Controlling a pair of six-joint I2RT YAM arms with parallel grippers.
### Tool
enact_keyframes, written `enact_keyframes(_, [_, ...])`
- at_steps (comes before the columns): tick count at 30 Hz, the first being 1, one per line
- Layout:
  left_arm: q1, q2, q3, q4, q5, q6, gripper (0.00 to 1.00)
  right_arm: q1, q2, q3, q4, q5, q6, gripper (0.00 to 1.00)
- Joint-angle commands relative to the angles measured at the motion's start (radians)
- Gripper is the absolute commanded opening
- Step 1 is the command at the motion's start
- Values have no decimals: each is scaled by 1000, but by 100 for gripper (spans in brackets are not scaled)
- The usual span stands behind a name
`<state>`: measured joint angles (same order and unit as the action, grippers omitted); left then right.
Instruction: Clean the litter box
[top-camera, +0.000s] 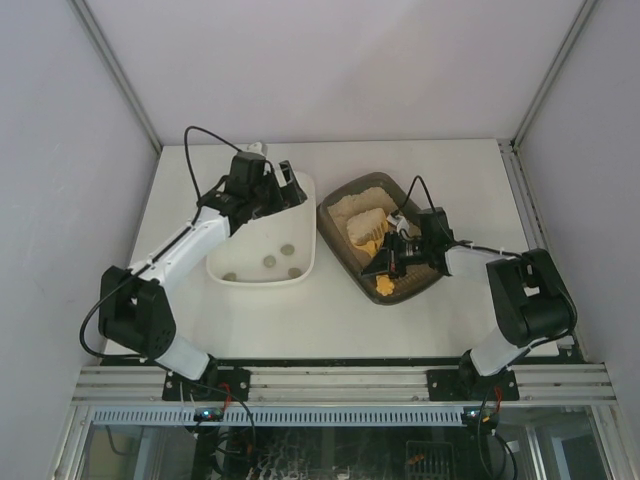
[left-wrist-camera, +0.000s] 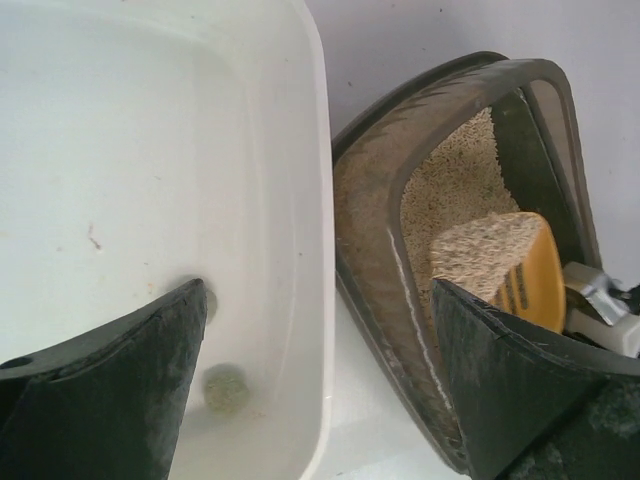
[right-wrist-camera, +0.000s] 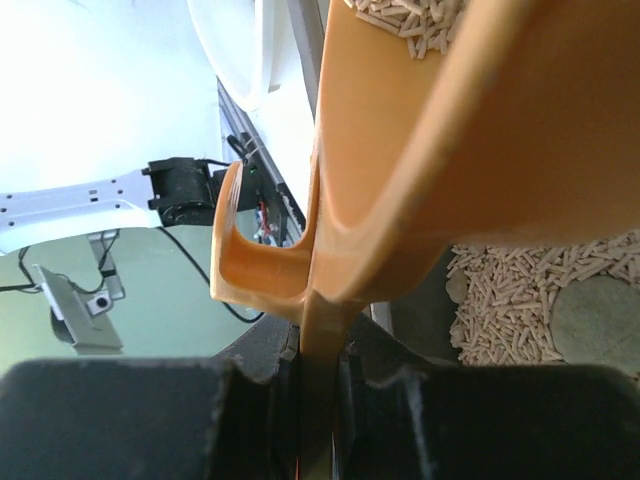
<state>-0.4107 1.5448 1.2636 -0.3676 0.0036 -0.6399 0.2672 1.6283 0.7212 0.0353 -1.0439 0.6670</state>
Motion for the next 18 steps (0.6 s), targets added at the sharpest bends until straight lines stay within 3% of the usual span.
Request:
enact_keyframes(1, [36, -90, -44, 15, 0, 105, 96, -52, -31, -77, 50, 238, -114, 0])
enact_keyframes(7, [77, -145, -103, -6, 23, 249, 96, -139, 32, -173, 292, 100, -17, 0])
enact_keyframes(11, [79, -187, -132, -28, -96, 355, 96, -159, 1, -241, 412, 98, -8, 0])
enact_keyframes(15, [99, -211, -167, -28, -175, 424, 95, -100, -78, -247, 353, 180, -87, 0])
enact_keyframes(18, [116, -225, -198, -29, -170, 472, 95, -88, -111, -283, 460, 127, -30, 0])
